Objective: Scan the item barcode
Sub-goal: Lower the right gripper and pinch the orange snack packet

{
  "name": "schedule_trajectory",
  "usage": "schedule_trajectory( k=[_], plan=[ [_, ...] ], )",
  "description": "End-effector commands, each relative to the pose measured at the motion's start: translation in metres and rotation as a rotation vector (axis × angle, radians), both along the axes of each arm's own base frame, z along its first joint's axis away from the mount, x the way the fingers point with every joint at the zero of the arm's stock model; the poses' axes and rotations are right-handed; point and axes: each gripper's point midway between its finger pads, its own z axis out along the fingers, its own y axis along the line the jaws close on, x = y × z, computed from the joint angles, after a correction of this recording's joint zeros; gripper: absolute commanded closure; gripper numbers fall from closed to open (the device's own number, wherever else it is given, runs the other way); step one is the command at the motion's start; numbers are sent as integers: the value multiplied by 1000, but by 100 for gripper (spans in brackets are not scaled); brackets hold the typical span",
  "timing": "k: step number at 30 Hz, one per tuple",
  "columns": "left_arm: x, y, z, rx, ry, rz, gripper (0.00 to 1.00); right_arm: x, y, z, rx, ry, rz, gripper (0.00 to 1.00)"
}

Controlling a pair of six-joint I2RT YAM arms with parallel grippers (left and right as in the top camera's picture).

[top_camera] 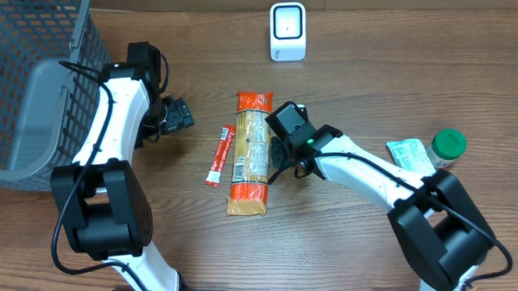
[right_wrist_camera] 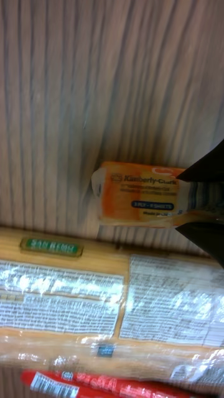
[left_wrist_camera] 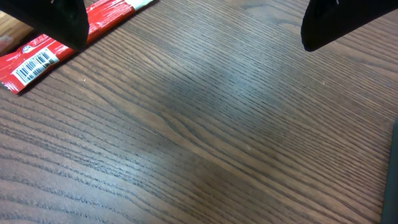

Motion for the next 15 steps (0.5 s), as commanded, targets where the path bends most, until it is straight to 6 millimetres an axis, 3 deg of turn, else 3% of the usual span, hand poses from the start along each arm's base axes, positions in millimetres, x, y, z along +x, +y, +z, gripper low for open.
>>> schedule_trajectory(
  k=[1,4,7,15],
  plan=[
    [1,1,7,9,-16,-27,0,12,-22,48,-61,-137,-62,82],
    [1,1,7,9,-16,-27,0,8,-56,56,-209,-163,-107,82],
    [1,1,7,9,-16,-27,0,-3,-80,52,-329,-135,-115,82],
    [1,1,7,9,-16,-27,0,-25,-117,20,-480,-98,-117,82]
  ],
)
